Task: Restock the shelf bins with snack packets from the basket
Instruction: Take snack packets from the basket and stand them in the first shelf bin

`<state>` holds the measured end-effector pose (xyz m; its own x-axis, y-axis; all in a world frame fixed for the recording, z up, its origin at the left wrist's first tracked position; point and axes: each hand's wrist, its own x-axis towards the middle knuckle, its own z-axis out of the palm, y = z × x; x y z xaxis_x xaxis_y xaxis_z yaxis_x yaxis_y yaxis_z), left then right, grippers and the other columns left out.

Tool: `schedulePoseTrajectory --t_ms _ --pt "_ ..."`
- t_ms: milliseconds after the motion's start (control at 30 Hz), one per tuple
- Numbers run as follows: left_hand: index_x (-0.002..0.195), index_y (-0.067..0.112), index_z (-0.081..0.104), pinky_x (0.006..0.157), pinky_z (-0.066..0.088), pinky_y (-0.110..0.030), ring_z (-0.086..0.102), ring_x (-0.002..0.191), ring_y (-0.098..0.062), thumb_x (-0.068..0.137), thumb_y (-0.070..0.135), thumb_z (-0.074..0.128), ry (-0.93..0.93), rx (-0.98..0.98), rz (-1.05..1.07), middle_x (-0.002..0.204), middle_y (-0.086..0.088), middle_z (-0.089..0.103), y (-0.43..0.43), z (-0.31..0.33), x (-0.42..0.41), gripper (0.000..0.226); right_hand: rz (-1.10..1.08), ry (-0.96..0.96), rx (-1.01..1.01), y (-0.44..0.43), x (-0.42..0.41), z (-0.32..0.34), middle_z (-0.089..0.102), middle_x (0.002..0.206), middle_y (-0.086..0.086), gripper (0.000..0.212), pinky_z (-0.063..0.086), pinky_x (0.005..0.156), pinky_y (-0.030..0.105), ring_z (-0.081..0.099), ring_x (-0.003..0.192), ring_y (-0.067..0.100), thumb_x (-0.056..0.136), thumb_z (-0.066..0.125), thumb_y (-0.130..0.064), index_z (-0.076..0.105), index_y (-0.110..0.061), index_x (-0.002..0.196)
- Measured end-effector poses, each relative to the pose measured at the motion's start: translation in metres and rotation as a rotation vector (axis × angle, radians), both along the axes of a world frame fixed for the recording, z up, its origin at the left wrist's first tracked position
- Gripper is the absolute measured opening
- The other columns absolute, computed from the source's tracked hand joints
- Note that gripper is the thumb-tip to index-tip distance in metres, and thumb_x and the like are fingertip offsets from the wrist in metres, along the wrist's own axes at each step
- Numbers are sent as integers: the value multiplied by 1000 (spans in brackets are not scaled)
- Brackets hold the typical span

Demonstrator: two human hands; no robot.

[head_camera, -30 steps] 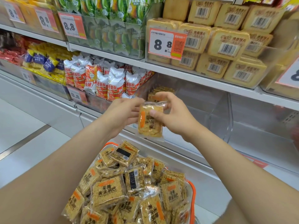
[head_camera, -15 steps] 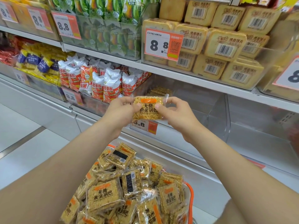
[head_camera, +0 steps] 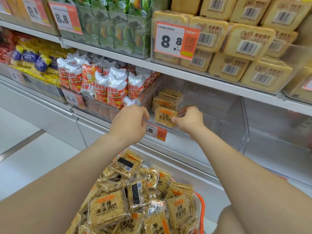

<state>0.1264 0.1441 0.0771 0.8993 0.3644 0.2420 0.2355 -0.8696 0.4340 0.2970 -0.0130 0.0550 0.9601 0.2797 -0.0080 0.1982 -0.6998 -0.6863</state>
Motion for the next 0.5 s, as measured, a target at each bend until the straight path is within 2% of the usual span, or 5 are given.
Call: schedulePoseTrajectory --t_ms 67,133,267,400,500 --pt "112 24 74 89 58 -48 63 110 -26 93 11 61 -2 44 -9 116 0 70 1 -1 1 26 -10 -26 -75 8 10 -5 69 108 5 46 52 80 33 65 102 27 76 91 -39 70 -14 108" --pt "110 25 74 87 57 -45 62 108 -24 93 13 63 -15 41 -10 114 1 68 2 -3 3 23 -9 -75 -150 17 18 -11 68 113 6 53 55 81 33 67 102 28 70 90 -46 70 -15 109" --pt "105 28 74 83 56 -40 64 102 -21 93 18 69 -41 30 -11 111 4 68 4 -4 6 16 -36 -138 -133 33 25 -17 65 113 8 47 48 82 29 60 114 29 75 86 -40 68 -12 108" --pt "103 29 75 82 57 -40 65 100 -20 93 22 72 -52 31 -20 109 5 68 7 -5 5 13 -98 -118 -103 43 32 -16 60 128 12 65 47 87 32 54 127 31 86 82 -33 48 -6 135" --pt "105 29 75 83 58 -40 65 101 -19 95 23 72 -57 31 -26 110 5 69 9 -5 4 12 -142 -31 -79 45 37 -17 67 122 13 52 48 77 31 64 116 30 85 84 -37 61 -8 121"
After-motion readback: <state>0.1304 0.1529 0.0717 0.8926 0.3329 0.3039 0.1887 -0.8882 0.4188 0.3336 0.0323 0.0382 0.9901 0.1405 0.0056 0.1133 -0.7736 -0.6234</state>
